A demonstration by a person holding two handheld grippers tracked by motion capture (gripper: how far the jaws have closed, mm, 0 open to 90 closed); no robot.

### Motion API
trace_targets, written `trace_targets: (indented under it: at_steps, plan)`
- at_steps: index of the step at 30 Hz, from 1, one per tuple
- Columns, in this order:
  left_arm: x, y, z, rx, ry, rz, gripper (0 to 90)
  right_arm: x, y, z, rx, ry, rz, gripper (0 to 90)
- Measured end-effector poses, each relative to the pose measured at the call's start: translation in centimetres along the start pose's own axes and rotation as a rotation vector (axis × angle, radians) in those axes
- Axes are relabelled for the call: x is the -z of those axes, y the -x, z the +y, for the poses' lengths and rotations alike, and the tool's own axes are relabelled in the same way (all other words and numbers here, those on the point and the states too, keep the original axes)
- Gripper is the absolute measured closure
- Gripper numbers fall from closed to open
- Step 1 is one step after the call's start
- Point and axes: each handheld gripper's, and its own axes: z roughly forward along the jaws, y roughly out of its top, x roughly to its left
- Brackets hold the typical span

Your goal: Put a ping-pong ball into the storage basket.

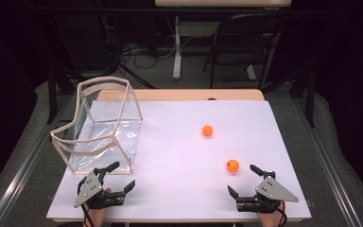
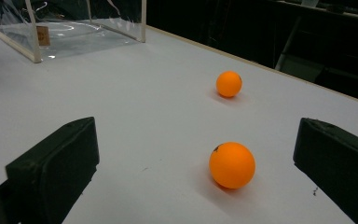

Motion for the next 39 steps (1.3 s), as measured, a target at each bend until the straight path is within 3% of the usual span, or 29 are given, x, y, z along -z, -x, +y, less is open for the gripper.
trace_targets:
  at_steps: [6,27,39]
  plan:
    - [-0.2,0.1,0.0,0.001,0.0,-0.007,15.8,-0.1,0.1,0.0,0.002,-0.013,0.003,0.0]
    - [-0.2,0.2,0.2,-0.018,-0.013,-0.022,15.8,-2.3,1.2,0.6,-0.029,-0.198,-0.013,0.0]
    - [-0.3,0.2,0.2,-0.025,-0.021,-0.022,15.8,-3.8,1.9,1.4,-0.032,-0.266,-0.012,0.0]
